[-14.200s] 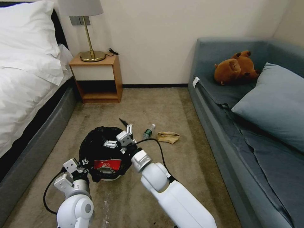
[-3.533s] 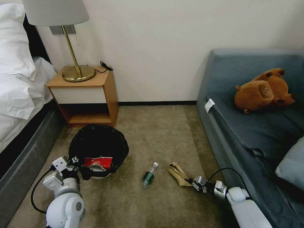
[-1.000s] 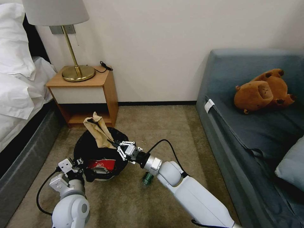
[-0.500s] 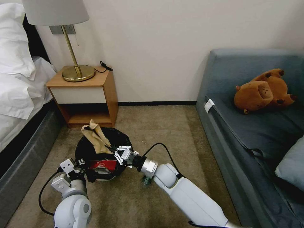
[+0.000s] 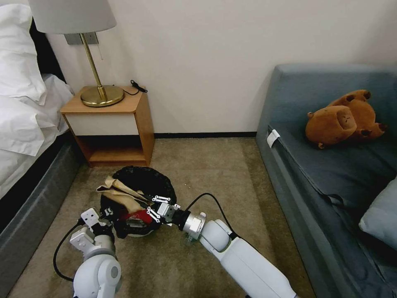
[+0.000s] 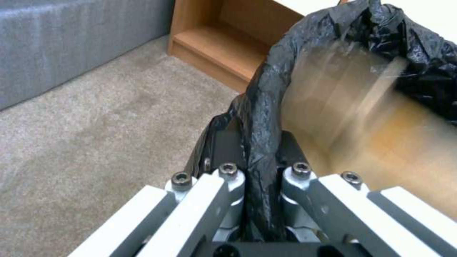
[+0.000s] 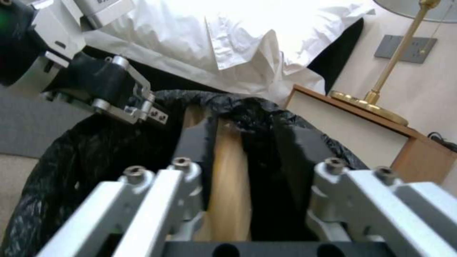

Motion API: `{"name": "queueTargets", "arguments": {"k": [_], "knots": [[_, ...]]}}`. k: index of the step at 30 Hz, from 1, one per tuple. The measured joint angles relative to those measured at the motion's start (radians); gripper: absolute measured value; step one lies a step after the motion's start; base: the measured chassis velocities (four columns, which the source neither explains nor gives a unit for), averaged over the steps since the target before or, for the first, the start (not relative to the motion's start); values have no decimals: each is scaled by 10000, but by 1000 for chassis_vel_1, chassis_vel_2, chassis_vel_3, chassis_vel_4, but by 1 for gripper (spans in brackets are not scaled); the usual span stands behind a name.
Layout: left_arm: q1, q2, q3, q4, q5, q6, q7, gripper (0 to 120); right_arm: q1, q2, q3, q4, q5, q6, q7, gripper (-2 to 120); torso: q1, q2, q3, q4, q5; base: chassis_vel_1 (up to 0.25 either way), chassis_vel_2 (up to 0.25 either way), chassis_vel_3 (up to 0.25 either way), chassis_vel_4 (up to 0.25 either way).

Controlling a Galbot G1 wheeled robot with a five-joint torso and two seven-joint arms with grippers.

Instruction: Pick up the trash bin, then pick up the garbage on the floor and place it into the trash bin.

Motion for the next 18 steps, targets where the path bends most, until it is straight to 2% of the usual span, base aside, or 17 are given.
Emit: {"name": "queueTargets", "arguments": {"k": [2,3,6,7,10,11,13,14,16,18], "knots": [[-11,-4,10,1,3,-1,1,4,-14,-57,34,38,-13,9,-29,48,0,0,0,0,0,0,0,0,0],[-11,-4,10,1,3,-1,1,4,-14,-57,34,38,-13,9,-29,48,0,0,0,0,0,0,0,0,0],[-18,-2,9,0,4,0,1,4,-17,-84,81,108,-21,10,-61,62,0,0,0,0,0,0,0,0,0],[-18,-2,9,0,4,0,1,4,-17,-84,81,108,-21,10,-61,62,0,0,0,0,0,0,0,0,0],[-16,-1,7,0,9,-1,1,4,0,-79,142,175,-21,10,-65,79,0,0,0,0,0,0,0,0,0],[-16,-1,7,0,9,-1,1,4,0,-79,142,175,-21,10,-65,79,0,0,0,0,0,0,0,0,0],[-7,-2,3,0,9,-1,1,4,27,-70,185,243,-13,-5,-19,89,0,-1,0,0,0,0,0,0,0],[-7,-2,3,0,9,-1,1,4,27,-70,185,243,-13,-5,-19,89,0,-1,0,0,0,0,0,0,0],[-5,-1,-6,1,9,-2,1,4,56,-59,222,310,-4,-29,111,98,0,0,0,0,0,0,0,0,0],[-3,-1,-6,1,9,-3,1,4,75,-57,238,340,-10,-52,200,99,0,0,0,0,0,0,0,0,0]]}}
